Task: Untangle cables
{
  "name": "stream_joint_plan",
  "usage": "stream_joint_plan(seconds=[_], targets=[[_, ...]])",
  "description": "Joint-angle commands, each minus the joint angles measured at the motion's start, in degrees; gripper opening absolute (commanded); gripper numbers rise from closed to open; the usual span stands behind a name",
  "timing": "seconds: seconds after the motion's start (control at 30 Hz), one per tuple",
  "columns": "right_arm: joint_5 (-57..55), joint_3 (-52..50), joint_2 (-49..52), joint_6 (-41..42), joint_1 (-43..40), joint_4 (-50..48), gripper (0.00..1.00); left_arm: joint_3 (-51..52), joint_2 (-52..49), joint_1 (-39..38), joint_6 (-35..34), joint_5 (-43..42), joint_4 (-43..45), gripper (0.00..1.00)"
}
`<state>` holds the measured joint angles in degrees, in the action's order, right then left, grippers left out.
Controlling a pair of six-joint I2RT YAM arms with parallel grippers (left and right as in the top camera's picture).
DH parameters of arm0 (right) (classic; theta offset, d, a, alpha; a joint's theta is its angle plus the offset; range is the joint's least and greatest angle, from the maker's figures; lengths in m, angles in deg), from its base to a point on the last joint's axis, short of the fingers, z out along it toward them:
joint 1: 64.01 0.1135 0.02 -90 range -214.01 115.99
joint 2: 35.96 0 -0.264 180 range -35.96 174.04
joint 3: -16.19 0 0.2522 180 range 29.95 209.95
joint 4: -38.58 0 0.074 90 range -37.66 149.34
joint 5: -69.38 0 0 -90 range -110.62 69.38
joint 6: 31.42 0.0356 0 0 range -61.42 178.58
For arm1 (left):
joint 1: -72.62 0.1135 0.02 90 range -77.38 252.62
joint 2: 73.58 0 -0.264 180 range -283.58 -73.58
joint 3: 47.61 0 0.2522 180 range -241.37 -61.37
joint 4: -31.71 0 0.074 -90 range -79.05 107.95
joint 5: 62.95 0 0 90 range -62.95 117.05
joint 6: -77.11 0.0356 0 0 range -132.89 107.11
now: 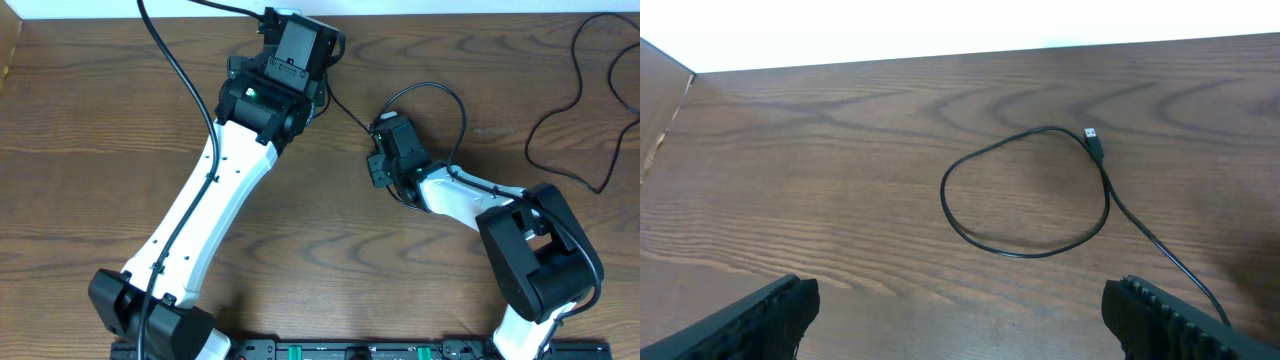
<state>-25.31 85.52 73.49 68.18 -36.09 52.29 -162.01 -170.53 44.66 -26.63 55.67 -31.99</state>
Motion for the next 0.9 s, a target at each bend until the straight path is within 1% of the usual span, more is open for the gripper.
stream_joint_plan(seconds=[0.0, 0.03, 0.07, 0.2, 0.33, 0.4, 0.63, 0.73, 0.77, 0.87], targets=[[0.33, 0.13, 1.46, -0.48, 0.28, 0.57, 0.12, -0.07, 0.70, 0.02, -0.76, 0.13, -0.17, 0.95], [0.33, 0.13, 1.49, -0.48, 0.28, 0.81, 0.03, -0.09, 0.70, 0.02, -0.76, 0.13, -0.17, 0.95], [0.33, 0.13, 1.49, -0.46, 0.28, 1.11, 0.01, -0.07, 0.70, 0.02, -0.76, 0.13, -0.17, 0.95], [-2.16, 0.13, 1.49, -0.15, 0.15, 2.05, 0.01, -0.07, 0.70, 0.02, -0.76, 0.13, -0.17, 0.95], [-11.72, 0.13, 1.49, 4.28, -1.29, 6.01, 0.01, -0.09, 0.70, 0.02, -0.76, 0.13, -0.17, 0.95], [-14.58, 0.13, 1.49, 6.69, -3.19, 8.57, 0.01, -0.09, 0.70, 0.02, -0.76, 0.13, -0.17, 0.95], [-14.75, 0.13, 1.49, 14.25, -16.00, 16.57, 0.01, -0.07, 0.70, 0.02, -0.76, 0.13, -0.17, 0.95], [-11.89, 0.13, 1.49, 14.40, -22.56, 18.40, 0.01, -0.09, 0.70, 0.02, -0.76, 0.13, -0.17, 0.95], [-10.01, 0.13, 1.49, 14.40, -25.92, 19.12, 0.01, -0.09, 0.70, 0.02, -0.76, 0.13, -0.17, 0.95], [-4.26, 0.13, 1.49, 14.40, -31.04, 19.23, 0.01, -0.07, 0.70, 0.02, -0.76, 0.13, -0.17, 0.95]])
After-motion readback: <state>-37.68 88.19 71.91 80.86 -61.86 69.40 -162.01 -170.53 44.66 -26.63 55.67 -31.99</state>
